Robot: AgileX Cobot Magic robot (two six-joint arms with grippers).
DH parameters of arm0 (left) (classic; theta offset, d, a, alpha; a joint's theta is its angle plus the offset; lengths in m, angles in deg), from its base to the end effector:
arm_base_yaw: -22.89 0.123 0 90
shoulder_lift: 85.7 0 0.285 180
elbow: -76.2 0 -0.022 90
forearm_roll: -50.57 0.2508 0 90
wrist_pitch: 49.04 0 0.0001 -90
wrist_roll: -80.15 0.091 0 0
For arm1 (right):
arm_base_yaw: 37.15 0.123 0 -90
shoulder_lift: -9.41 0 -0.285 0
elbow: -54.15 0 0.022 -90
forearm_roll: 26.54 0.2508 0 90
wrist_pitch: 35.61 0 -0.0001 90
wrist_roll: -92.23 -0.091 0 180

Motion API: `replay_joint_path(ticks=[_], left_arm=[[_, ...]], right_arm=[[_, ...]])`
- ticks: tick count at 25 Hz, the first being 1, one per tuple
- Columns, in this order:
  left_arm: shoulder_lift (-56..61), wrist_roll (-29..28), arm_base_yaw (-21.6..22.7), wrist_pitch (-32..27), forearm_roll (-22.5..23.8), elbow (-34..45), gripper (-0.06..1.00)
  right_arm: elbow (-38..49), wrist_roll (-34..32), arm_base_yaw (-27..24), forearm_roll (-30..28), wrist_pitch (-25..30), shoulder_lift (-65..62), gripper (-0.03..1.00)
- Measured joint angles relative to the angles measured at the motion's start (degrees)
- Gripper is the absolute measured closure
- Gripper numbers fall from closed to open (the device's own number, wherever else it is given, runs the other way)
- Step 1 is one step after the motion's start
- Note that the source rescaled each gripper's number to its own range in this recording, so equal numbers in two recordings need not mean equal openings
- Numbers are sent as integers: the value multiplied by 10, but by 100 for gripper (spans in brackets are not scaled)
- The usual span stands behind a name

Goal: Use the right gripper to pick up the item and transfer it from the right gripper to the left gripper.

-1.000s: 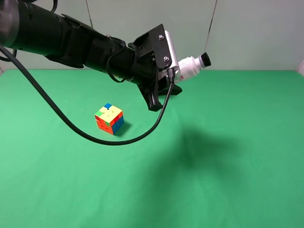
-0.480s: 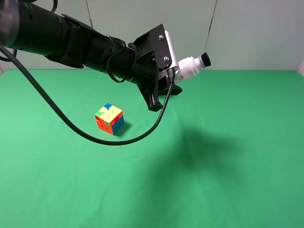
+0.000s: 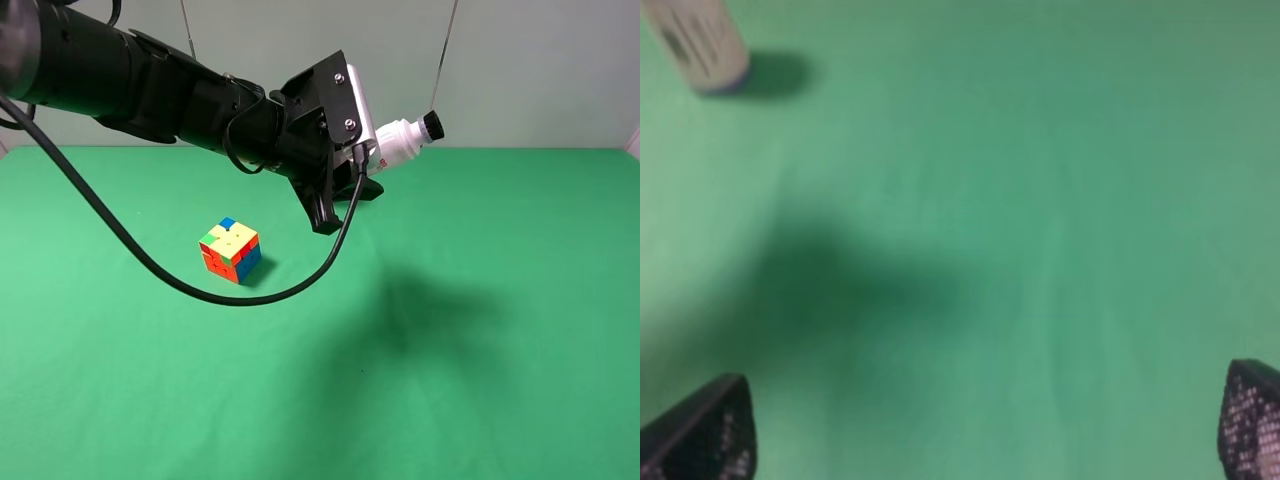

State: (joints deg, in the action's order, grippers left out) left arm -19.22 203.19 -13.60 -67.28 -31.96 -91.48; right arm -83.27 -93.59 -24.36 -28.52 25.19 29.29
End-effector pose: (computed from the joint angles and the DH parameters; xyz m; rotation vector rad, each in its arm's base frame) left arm 0.3030 -0.2593 0.2017 1.5157 1.6195 -0.3104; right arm 0.0203 0.0018 0.3054 -0.1316 2.1503 0.1464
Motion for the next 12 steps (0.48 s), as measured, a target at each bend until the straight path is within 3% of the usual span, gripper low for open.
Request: replay_joint_path(ticks=[4,12], left_arm=[[0,0,0,0,0,0,94],[0,0,0,0,0,0,94]], right_arm=[[61,0,0,12,-11,-1,-3],[65,2,0,12,-22,-14,-3]])
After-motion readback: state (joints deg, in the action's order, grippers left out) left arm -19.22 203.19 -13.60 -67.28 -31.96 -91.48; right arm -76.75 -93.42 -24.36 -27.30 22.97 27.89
